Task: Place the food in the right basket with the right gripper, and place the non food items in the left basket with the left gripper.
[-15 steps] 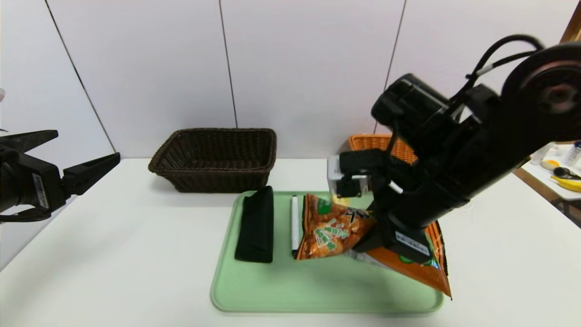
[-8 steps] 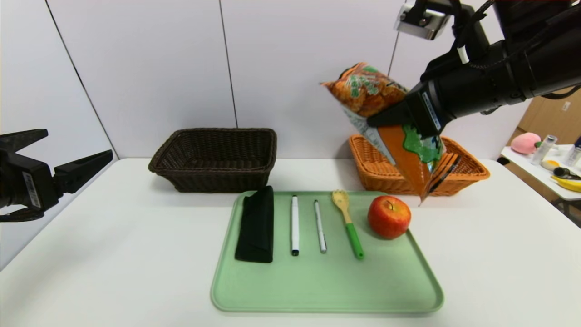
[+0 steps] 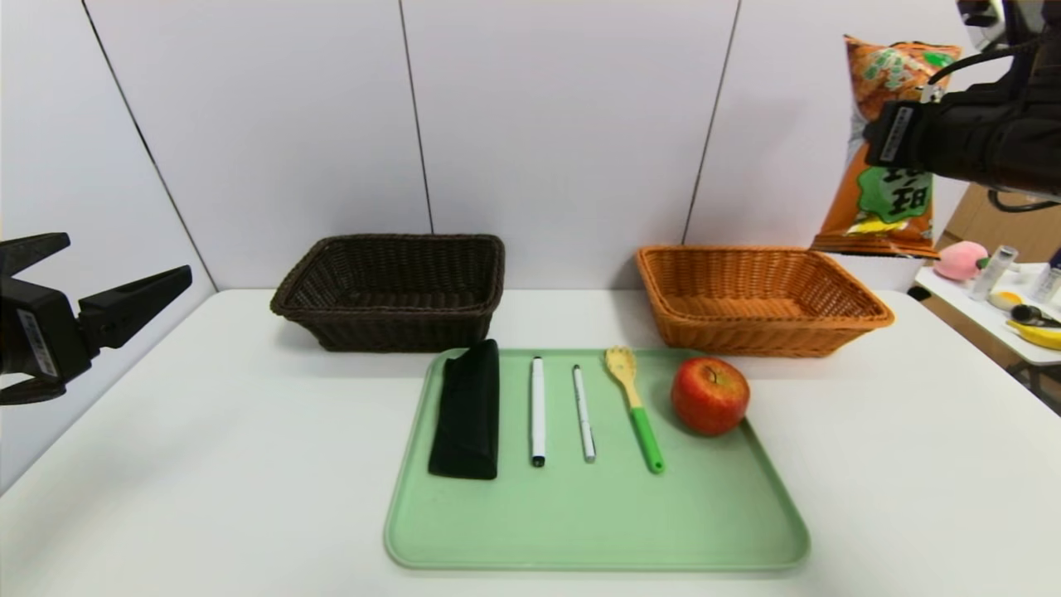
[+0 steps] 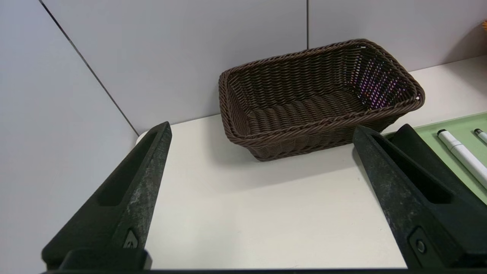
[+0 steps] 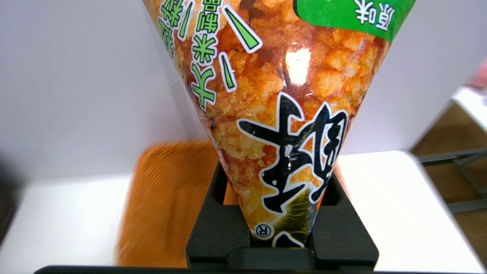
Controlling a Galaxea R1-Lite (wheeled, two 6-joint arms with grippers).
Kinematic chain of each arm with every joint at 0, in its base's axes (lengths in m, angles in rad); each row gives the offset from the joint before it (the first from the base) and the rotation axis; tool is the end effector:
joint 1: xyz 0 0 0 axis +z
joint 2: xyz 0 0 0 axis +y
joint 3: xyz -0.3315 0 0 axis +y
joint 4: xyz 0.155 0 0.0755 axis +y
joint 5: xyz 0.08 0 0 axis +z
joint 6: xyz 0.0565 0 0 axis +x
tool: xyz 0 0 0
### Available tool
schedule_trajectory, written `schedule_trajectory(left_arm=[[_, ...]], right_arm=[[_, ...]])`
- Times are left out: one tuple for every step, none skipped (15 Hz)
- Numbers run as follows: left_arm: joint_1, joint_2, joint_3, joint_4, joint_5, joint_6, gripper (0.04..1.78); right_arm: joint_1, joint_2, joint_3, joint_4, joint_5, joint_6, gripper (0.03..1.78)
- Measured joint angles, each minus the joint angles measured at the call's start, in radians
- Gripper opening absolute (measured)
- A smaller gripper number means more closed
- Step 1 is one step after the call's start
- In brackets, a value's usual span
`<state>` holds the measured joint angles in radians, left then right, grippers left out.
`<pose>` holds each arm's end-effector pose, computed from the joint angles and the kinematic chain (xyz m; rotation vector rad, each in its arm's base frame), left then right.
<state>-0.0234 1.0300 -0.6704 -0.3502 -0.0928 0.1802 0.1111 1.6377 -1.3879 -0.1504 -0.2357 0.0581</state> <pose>0.1371 -0.0084 0.2990 0.1797 -0.0011 -0.1167 0.3247 0.0230 0.3522 0.0408 0.0943 -0.1273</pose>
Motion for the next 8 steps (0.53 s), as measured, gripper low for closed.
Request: schedule_trajectory(left_arm=[[0.0,-0.002,0.0,0.001,0.003,-0.002,1.69],[0.0,-0.004,0.001,0.001,0.011,-0.004,1.69],[0.0,-0.005,0.002,0.001,0.019,-0.006,1.69],[0.0,-0.006,0.002,0.001,0.021,-0.007,1.69],[0.0,-0.007,0.002,0.001,0.021,-0.007,1.69],[0.0,-0.008,0.002,0.001,0.021,-0.006,1.69],[0.0,-0.008,0.002,0.001,0.021,-0.007,1.69],[0.001,-0.008,0.005,0.001,0.021,-0.009,1.69]], right_arm=[[-0.039,0.015,0.011,-0.055,-0.006,0.002,0.34],[-0.069,0.04,0.016,-0.094,-0.007,0.003,0.34],[-0.09,0.069,0.016,-0.125,-0.003,0.003,0.34],[-0.104,0.106,0.009,-0.161,0.005,0.0,0.34],[-0.112,0.142,-0.003,-0.197,0.016,-0.005,0.34],[-0.116,0.183,-0.019,-0.231,0.029,-0.014,0.34],[-0.117,0.221,-0.036,-0.254,0.039,-0.023,0.34],[-0.115,0.258,-0.054,-0.268,0.042,-0.032,0.34]])
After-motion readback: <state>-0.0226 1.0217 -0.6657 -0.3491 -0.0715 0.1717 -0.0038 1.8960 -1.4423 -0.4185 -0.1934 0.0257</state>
